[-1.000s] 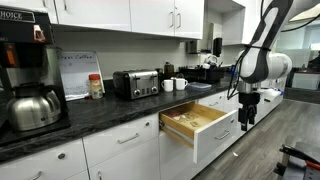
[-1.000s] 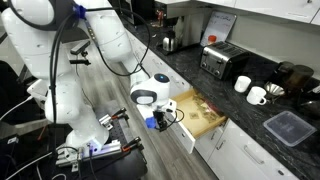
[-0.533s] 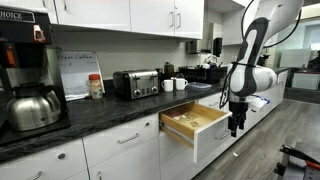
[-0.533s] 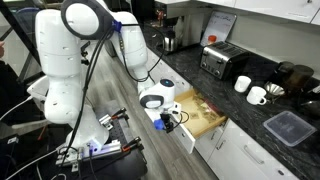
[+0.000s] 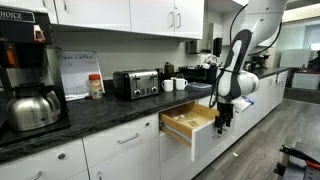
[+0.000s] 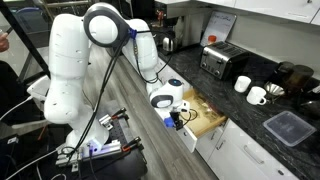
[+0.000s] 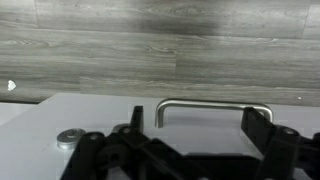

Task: Close the open drawer

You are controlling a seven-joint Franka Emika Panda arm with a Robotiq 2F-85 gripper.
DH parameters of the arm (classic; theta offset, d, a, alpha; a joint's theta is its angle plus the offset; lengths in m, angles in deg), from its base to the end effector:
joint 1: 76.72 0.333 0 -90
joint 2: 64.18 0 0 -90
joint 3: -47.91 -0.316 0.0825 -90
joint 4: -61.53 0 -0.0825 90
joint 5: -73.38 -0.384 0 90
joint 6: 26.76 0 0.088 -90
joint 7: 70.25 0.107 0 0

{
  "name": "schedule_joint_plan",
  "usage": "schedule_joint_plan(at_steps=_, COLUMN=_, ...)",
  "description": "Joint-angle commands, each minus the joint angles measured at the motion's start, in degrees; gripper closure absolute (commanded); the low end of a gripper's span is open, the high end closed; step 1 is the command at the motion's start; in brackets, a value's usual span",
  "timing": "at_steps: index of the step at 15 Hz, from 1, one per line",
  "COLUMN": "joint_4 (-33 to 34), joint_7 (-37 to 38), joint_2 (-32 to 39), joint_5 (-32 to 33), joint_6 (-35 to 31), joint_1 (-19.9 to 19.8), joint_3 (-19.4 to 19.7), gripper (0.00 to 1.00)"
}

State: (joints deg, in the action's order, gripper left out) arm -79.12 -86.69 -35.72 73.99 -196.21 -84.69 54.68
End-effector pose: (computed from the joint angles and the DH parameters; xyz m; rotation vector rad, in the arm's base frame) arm 0.4494 -0.1239 0.1052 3.0820 0.0841 -0.0108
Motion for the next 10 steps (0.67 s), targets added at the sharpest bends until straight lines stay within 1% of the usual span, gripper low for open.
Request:
schedule_joint_plan(at_steps=1, joint_4=4.8, joint_7=1.1, joint_2=2.8, joint_5=1.7, joint_6=-0.8, joint_1=-1.8, joint_3=-1.8, gripper=0.00)
schedule_joint_plan(at_steps=7, joint_4=9.4, joint_7=1.1, joint_2=5.2, joint_5=1.5, joint_6=-1.4, joint_1=-2.1, joint_3=-3.0, gripper=0.00)
schedule_joint_plan(at_steps=8, joint_4=9.9, joint_7=1.4, joint_2=5.3, joint_5=0.8, joint_6=-1.2, joint_1=-2.6, joint_3=-3.8, gripper=0.00)
schedule_joint_plan(at_steps=10, joint_4=10.4, joint_7=2.4, joint_2=5.5, joint_5=1.2, joint_6=-2.5, joint_1=-1.7, joint_3=-3.3, gripper=0.00)
